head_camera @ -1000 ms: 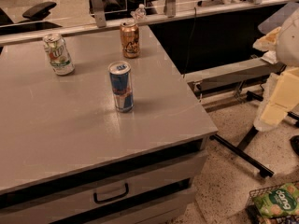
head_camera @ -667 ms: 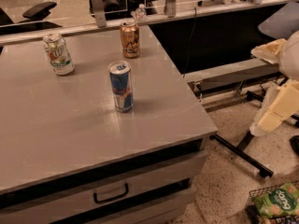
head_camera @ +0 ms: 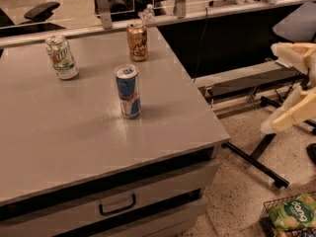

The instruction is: Knock redbull can over

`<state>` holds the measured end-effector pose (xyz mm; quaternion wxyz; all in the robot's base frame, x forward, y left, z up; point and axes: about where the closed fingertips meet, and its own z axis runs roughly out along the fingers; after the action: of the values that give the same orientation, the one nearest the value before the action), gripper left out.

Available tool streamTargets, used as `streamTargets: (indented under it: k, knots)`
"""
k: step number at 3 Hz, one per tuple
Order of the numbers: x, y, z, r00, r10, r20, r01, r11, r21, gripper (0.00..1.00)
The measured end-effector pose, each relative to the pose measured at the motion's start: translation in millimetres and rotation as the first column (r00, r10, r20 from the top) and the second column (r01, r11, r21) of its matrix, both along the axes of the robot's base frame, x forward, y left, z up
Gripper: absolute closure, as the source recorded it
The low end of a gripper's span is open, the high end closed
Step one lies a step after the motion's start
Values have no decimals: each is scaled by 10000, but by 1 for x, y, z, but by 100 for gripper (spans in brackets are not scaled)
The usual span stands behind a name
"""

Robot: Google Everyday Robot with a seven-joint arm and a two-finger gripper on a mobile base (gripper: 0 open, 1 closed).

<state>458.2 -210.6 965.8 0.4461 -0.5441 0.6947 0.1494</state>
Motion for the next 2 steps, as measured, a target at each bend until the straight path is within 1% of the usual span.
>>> streamTargets:
  k: [1,2]
  knots:
    - [7,23,39,9984,482,302,-536,9743,2189,0]
    - [10,42,45,9970,683,357,-755,9599,2701,0]
